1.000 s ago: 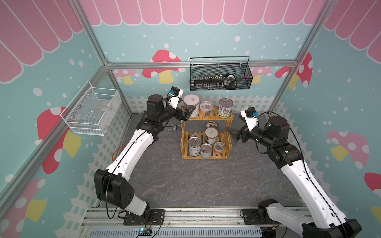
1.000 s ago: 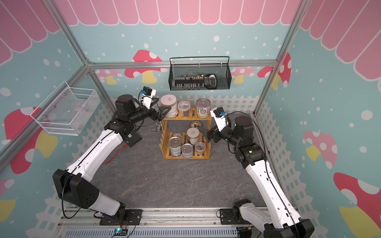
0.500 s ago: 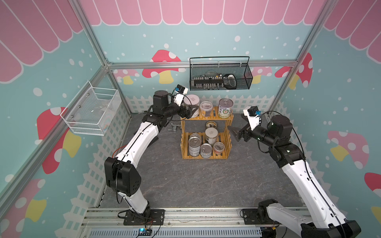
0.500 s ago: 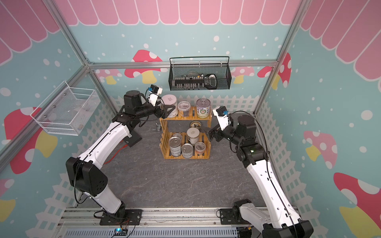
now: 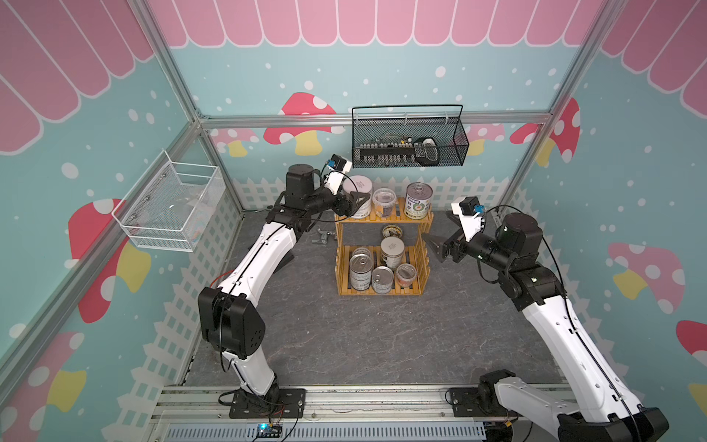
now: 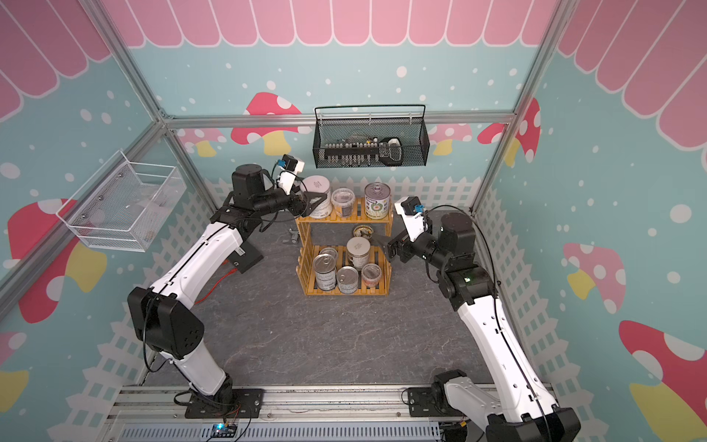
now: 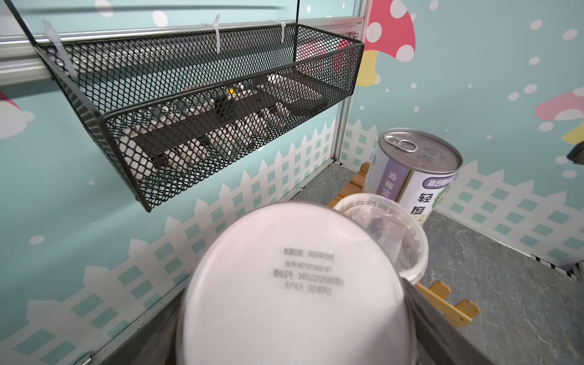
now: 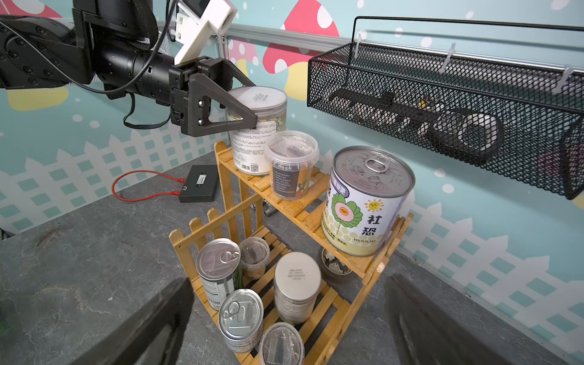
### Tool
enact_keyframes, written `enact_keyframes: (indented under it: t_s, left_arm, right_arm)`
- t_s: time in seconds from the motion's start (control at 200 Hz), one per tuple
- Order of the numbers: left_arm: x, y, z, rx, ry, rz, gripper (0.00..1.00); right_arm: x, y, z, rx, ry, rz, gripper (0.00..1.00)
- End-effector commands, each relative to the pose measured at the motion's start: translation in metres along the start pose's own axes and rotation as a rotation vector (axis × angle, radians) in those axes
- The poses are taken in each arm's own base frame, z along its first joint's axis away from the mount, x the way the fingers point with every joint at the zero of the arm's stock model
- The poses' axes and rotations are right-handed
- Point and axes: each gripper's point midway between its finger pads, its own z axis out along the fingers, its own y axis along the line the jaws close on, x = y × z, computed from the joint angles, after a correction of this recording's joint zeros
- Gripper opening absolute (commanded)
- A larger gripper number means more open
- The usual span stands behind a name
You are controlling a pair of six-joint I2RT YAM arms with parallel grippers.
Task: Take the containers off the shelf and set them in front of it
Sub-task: 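Pick up a container from the shelf, then place the container at the center of the board.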
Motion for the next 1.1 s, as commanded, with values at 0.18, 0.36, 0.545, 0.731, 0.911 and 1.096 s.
enact_keyframes:
  t_s: [0.18,0.36,0.545,0.731,0.911,1.096]
  left_arm:
    - [-0.040,-0.023,-0.051,-0.044,-0.078,0.037,0.74]
    - [-0.032,-0.054,-0.081,-0.076,-0.093,0.017,0.73]
    - [0.009,-0.104,-0.097,-0.095,-0.079,-0.024,0.72]
    - [0.071,-0.145,-0.105,-0.081,-0.036,-0.143,0.69]
    - [0.139,-0.169,-0.111,-0.122,0.031,-0.236,0.66]
    - [0.202,-0.192,-0.112,-0.167,0.098,-0.296,0.65]
  right_arm:
    - [-0.005,0.012,0.001,-0.073,-0.056,-0.011,0.99]
    - [-0.002,0.025,0.001,-0.150,-0.064,-0.017,0.99]
    - [0.008,0.055,-0.006,-0.314,-0.113,-0.005,0.99]
    - [0.031,0.071,-0.013,-0.372,-0.114,0.029,0.99]
    - [0.055,0.085,-0.018,-0.420,-0.093,0.065,0.99]
    - [0.076,0.091,-0.016,-0.421,-0.066,0.066,0.99]
